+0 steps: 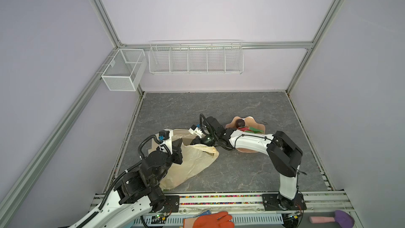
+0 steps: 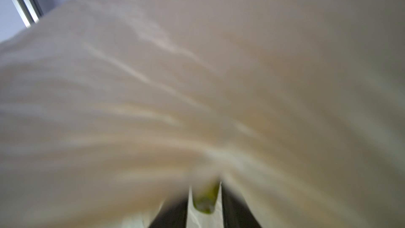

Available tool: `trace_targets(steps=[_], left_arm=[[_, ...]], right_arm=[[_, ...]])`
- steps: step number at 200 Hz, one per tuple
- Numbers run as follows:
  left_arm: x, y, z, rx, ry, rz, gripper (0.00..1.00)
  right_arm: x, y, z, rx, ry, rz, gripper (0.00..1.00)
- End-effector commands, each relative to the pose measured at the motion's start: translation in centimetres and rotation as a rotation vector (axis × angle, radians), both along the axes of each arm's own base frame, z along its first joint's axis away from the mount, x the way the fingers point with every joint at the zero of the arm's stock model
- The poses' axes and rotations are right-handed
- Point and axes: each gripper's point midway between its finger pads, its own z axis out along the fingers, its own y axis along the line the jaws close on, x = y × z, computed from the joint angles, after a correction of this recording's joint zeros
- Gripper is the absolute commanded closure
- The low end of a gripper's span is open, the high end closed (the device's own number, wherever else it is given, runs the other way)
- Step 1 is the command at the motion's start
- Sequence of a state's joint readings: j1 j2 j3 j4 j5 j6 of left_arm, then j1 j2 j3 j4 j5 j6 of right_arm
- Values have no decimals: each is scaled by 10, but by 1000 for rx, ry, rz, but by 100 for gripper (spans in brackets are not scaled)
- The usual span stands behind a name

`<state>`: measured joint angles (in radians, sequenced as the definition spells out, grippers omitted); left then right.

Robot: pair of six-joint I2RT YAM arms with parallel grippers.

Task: Place the fruits into the plastic bag
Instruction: 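Open the right gripper to drop the pear into the bag, then move the right gripper back over the bowl toward the dark brown fruit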

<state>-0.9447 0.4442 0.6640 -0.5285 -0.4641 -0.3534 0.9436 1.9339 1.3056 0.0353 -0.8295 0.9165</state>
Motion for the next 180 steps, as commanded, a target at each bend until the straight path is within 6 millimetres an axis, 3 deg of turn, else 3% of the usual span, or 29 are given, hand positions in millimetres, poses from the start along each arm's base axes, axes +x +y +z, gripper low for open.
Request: trace_targets(steps=[1, 35, 37, 40, 44, 102, 148, 180], left_arm=[[0, 3, 14, -13, -30, 10, 100], [0, 7, 11, 1, -26, 21, 100], [0, 7, 11, 2, -26, 22, 100], [0, 8, 10, 5, -25, 23, 100], [0, 8, 10, 4, -26, 25, 100], [-2, 12, 7, 9, -25, 30, 100], [-2, 10, 6, 7, -22, 24, 100], [-2, 9, 5, 6, -17, 18, 100]], right_arm=[[-3, 3, 26, 60, -1, 7, 44], [0, -20, 33, 32, -25, -28, 9], [1, -22, 33, 29, -28, -32, 2], [1, -24, 34, 25, -30, -36, 9], [2, -28, 35, 22, -35, -42, 12], [30, -97, 57, -79, -113, -152, 12], [59, -177, 72, -189, -165, -285, 12], [95, -243, 62, -443, -257, -396, 12]])
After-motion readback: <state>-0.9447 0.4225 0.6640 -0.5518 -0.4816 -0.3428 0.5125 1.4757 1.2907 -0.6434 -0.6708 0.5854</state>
